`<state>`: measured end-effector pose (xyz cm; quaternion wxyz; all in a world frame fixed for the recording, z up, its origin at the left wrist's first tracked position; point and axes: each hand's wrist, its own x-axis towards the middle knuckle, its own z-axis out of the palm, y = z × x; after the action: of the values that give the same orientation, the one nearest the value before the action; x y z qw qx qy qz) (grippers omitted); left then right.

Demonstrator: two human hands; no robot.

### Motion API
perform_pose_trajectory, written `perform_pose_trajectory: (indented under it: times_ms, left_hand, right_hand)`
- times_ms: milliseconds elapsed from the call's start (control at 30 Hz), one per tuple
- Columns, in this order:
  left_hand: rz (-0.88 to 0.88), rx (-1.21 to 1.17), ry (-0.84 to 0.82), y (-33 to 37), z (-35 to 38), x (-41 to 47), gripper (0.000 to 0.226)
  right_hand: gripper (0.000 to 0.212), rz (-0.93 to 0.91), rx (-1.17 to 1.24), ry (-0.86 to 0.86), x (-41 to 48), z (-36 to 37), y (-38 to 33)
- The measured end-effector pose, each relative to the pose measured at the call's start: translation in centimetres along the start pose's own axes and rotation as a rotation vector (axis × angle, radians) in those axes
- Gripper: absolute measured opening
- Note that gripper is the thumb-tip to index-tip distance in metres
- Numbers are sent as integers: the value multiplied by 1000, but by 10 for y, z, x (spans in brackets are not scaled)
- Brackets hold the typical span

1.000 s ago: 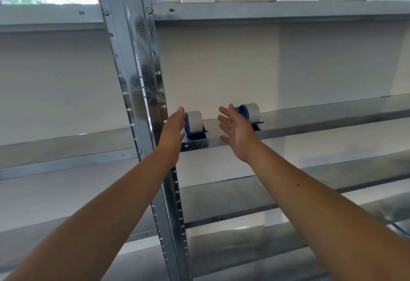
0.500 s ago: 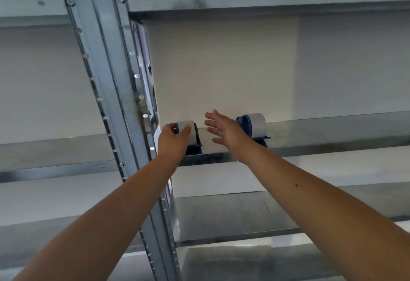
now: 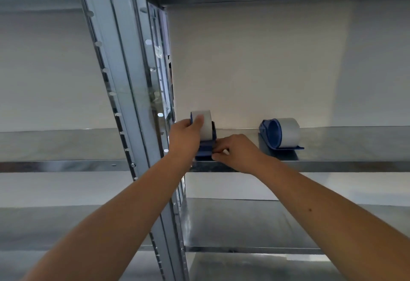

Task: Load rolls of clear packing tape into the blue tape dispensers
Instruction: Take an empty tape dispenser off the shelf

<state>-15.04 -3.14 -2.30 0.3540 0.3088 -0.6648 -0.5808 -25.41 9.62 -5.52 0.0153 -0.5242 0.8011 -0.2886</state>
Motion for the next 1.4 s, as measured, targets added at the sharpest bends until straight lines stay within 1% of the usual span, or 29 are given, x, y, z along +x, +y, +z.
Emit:
perform_pose_trajectory:
  times_ms: [67,133,200,267,300,333,367,433,533,600,700,767,800,833,900,933,967,1033,1067,1100,1167,1233,1400]
  left_hand:
    - [-11,-16,3,17,4,9,31]
    - [-46,-11,28,43,6,22,38]
    - [-97,-23,20,64,7,38,38]
    - [-130,-30,-9,70,8,48,49]
    - [-137,-10,-30,68,8,50,54]
    - [-133,14,-44,64,9,52,54]
    - [-128,38,-56,61,10,53,52]
    - [-119,62,-59,57,10,53,51]
    - [-100,82,-62,57,9,56,61]
    - [-92,83,-71,55,9,57,58]
    - [-52,138,-82,53,9,58,54]
    - [-34,185,-69,53,7,59,57]
    - [-37,195,-71,52,7,62,56]
    - [-37,188,-80,51,7,63,54]
    - [-19,148,-112,49,5,64,46]
    - [-14,157,-128,48,5,64,44]
    - [-7,171,-127,47,5,64,43]
    - [18,174,-108,47,4,59,43]
    - [22,161,-113,47,5,58,45]
    - [26,149,-122,46,5,56,47]
    - [19,175,-123,46,5,55,44]
    - [3,188,-110,46,3,57,46]
    - [-5,246,-99,52,0,55,43]
  right_hand:
    - [26,-26,-67,-13,0,2,-3]
    - [29,-34,-169,-54,2,3,-7]
    - [35,0,-205,-89,3,4,-10]
    - [44,87,-95,-64,6,-1,-14]
    - [48,137,-10,-8,9,-5,-16]
    - [51,175,71,71,12,-9,-20]
    - [51,199,145,154,17,-13,-24]
    - [49,214,279,253,27,-20,-36]
    - [46,270,427,348,42,-20,-51]
    - [40,320,478,404,45,-21,-55]
    - [28,322,541,454,38,-24,-53]
    - [17,340,665,469,30,-29,-48]
    - [15,351,698,480,25,-32,-45]
    - [15,352,667,504,22,-35,-41]
    - [16,307,430,565,16,-40,-29]
    - [17,275,297,568,12,-41,-25]
    - [18,257,160,532,7,-41,-22]
    - [23,299,-98,339,1,-34,-16]
    - [27,344,-196,229,-1,-30,-14]
    - [29,375,-261,158,-2,-25,-12]
    - [30,413,-301,130,-4,-20,-10]
    - [35,428,-292,174,-7,-18,-10]
    - [41,330,-324,272,-13,-22,-15]
